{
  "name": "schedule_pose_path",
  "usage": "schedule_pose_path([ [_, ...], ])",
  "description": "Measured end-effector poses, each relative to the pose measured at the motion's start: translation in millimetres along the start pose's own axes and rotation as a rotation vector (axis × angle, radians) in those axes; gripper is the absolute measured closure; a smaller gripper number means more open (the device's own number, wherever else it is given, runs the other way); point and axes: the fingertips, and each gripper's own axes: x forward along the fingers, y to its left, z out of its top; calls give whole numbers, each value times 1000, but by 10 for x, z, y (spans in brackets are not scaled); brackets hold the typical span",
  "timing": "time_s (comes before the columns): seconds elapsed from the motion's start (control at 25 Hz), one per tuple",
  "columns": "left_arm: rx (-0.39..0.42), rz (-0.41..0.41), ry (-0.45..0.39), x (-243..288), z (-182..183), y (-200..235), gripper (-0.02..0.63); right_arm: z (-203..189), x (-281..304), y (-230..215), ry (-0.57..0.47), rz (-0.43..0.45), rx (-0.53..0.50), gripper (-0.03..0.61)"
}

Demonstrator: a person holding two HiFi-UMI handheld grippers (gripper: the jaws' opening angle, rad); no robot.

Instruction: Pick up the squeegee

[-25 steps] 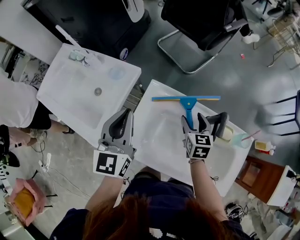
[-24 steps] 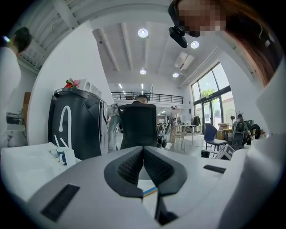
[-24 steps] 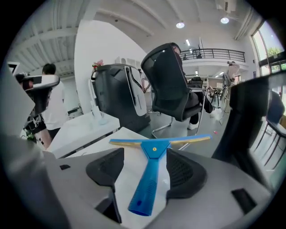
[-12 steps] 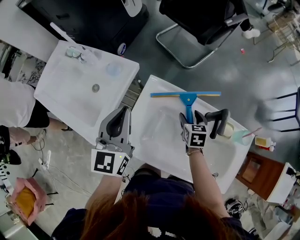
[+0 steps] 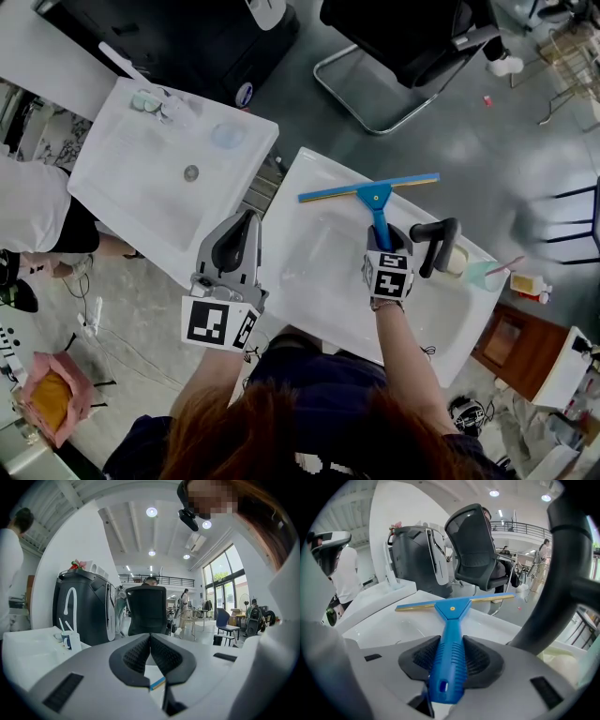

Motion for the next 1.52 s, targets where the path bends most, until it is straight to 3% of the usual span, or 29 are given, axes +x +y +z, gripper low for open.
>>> schedule_pose_path([
  [0.68,11,32,-11,-87,49,44,594,261,-185,-9,-146,32,69,420],
  [1.52,47,28,-92,-160,409,-58,594,1489,-1410,136,-510,85,65,420],
])
